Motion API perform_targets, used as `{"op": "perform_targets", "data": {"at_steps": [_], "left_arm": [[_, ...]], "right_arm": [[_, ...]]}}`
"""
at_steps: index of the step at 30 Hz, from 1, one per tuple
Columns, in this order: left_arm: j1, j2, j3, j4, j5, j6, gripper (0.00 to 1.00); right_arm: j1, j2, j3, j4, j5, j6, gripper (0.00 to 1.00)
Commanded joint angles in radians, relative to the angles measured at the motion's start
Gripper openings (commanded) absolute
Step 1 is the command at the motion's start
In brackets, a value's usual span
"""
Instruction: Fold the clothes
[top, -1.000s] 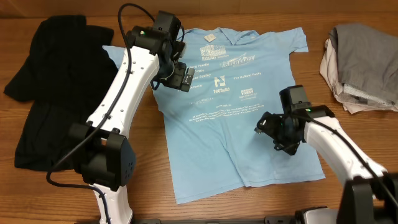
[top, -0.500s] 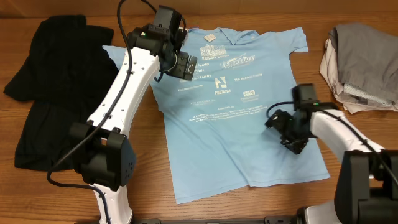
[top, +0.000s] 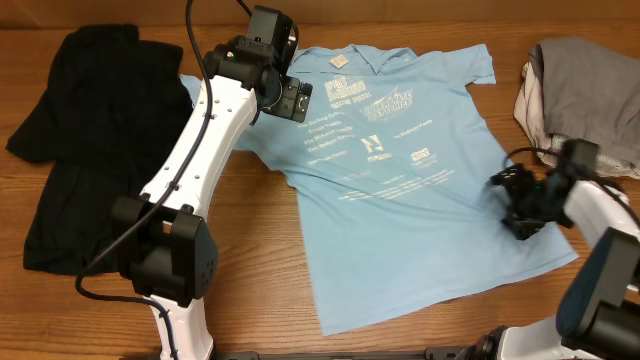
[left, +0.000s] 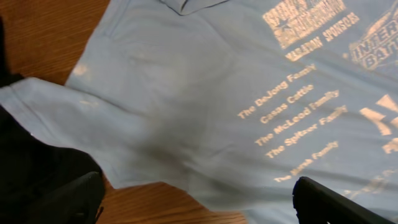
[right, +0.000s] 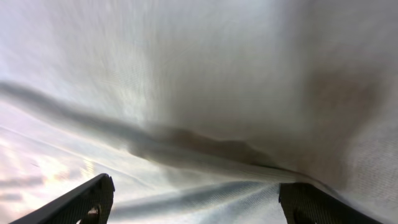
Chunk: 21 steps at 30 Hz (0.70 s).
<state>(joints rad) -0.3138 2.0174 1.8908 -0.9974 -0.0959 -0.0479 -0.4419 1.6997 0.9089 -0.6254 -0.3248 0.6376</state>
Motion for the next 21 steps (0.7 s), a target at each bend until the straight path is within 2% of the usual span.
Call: {"op": "perform_targets", "data": {"at_steps": [1,5,11,21], "left_arm": [[0.001,0.055,-0.004,0.004,-0.019,0.026,1.00],[0.001,0.116,-0.004,0.005,-0.019,0.027,1.00],[0.041,0.190,-0.004,0.005,-0.019,0.055,1.00],[0.214,0.200,-0.004,0.077,0.057,0.049,1.00]], "right_arm": [[-0.100,0.059,-0.028,0.053,-0.033,-0.070,0.90],[-0.154,0.059,0.002,0.042,-0.044,-0.076,0.90],[-0.163,0.051,0.111,-0.090,-0.045,-0.116,0.91],[-0.036,-0.095,0.288,-0.341,-0.043,-0.279,0.98]]}}
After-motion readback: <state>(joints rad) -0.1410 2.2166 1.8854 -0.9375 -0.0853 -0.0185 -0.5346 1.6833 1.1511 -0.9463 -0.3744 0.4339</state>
